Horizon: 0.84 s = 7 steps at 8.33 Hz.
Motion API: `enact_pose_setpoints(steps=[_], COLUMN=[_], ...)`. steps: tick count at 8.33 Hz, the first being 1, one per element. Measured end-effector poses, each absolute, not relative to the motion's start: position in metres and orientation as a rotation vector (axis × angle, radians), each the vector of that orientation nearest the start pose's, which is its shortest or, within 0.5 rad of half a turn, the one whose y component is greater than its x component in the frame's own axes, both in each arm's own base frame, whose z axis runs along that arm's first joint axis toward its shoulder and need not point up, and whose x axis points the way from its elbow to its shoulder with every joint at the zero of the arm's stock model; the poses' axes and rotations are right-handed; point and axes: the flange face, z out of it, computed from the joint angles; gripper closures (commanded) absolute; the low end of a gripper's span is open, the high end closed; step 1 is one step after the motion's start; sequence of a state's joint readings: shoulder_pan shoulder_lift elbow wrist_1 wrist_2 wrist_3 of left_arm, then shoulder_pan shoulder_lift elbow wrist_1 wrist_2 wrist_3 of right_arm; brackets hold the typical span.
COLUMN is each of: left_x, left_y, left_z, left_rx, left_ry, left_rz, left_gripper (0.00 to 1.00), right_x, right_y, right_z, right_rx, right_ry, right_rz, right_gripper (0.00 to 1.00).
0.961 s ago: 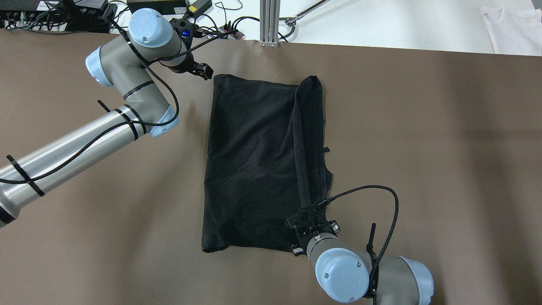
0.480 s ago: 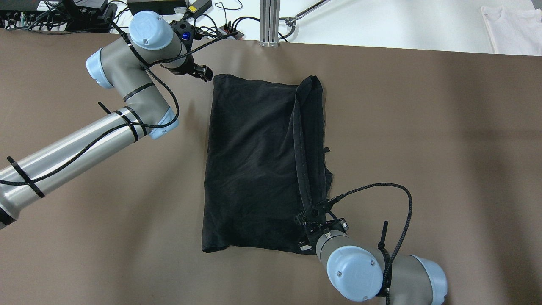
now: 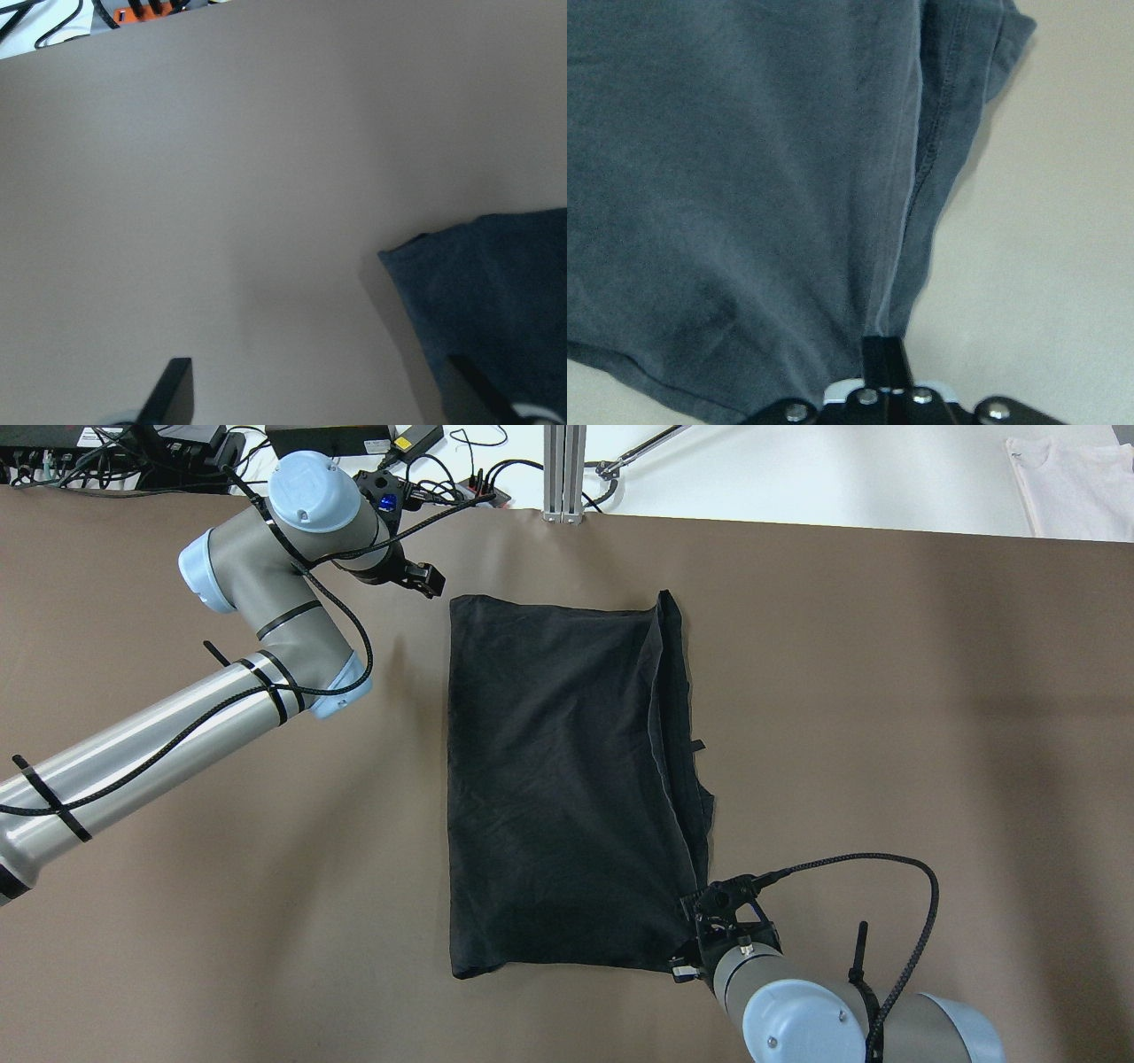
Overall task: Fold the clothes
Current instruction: 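Release the right gripper while the left gripper moves to the near corner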
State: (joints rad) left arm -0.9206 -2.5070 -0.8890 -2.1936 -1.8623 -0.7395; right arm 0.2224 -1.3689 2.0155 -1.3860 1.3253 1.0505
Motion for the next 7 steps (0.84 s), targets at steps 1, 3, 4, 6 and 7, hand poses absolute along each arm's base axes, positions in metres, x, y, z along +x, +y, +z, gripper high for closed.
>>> enact_pose_setpoints(steps=[1, 3, 4, 6, 7], left_x=[0.437, 0.439, 0.44, 0.44, 0.44], left_y=[-0.746, -0.745, -0.745, -0.745, -0.745], left_z=[0.3, 0.3, 0.3, 0.299, 0.298], left_rx=[0.493, 0.492, 0.492, 0.493, 0.493], left_ry=[0.767, 0.768, 0.768, 0.769, 0.77], left_rz=[0.045, 0.047, 0.047, 0.048, 0.046], left_gripper=[0.0, 0.0, 0.0, 0.0, 0.0], right_x=[-0.496, -0.507, -0.508, -0.505, -0.499], right_y=[-0.256, -0.237, -0.235, -0.255, -0.274], right_z=[0.338, 0.338, 0.335, 0.317, 0.304], right_rx=[0.494, 0.496, 0.499, 0.514, 0.51], right_ry=[-0.7, -0.713, -0.721, -0.746, -0.768], right_rz=[-0.125, -0.083, -0.073, -0.029, 0.005], right_gripper=[0.3, 0.07, 0.06, 0.07, 0.07])
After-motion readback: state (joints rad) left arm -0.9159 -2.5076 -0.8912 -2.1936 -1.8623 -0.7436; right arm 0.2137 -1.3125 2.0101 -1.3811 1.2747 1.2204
